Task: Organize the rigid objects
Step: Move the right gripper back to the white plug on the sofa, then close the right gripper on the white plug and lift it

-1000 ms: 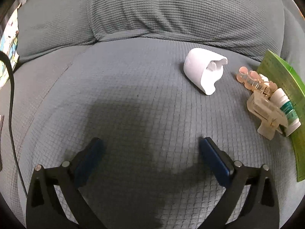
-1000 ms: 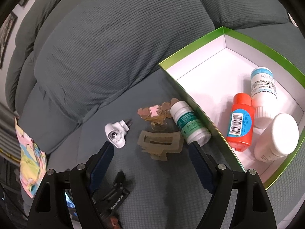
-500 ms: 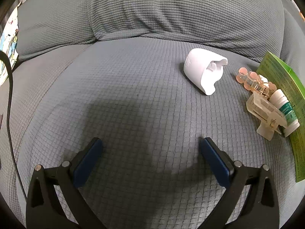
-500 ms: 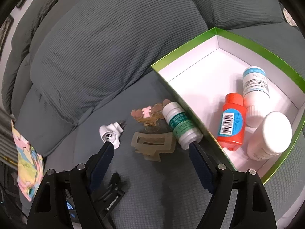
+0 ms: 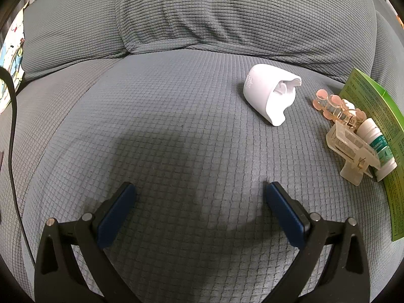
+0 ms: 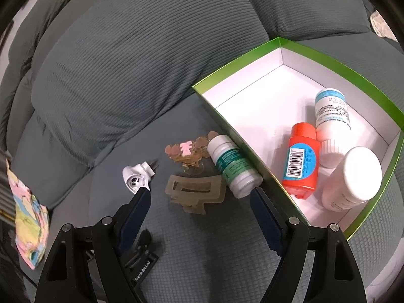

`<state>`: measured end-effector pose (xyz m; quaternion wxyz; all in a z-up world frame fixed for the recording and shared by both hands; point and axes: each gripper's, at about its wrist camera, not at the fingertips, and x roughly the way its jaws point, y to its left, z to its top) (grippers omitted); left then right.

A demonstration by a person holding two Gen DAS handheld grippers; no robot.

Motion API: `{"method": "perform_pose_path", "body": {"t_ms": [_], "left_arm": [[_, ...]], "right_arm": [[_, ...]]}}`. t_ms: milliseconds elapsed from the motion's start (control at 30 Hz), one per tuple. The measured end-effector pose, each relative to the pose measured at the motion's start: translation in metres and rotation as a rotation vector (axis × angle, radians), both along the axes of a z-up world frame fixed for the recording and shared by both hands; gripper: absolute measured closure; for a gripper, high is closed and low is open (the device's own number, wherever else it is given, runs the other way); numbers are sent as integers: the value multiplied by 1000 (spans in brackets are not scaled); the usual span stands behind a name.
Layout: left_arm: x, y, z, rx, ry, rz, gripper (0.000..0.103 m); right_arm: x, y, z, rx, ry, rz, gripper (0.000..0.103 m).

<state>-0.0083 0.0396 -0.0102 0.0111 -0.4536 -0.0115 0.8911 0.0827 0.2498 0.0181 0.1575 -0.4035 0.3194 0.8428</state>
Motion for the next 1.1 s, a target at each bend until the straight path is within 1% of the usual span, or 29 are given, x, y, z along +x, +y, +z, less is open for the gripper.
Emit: {"method": "perform_pose_path", "body": {"t_ms": [233,500,700,767,900,1000,1067,1100], "left_arm": [[1,-1,0,1,0,-1,1],[2,-3,0,1,0,-1,1],[3,-3,1,1,0,-2,1],[3,-3,1,1,1,-2,1],[3,-4,1,-2,-1,-3,1],[-3,-5,2,-7,-22,-1,1],[-7,-10,5,11,-53,-32,2],[-8,-15,8,33,-65,-43,4]], "right_arm": [[-1,-4,2,5,5,3,21],[-7,-12,8,-24,76,61,21],[-13,-17,10,-104,155,128,21],[-19,-21,8,-125,165,148,21],[-26,-29,5,-135,166,177,21],[-35,-33,2,-167,177,204,21],[-43,-33,0,-192,183,215,21],[-46,-33,-1,-201,182,219,21]]}}
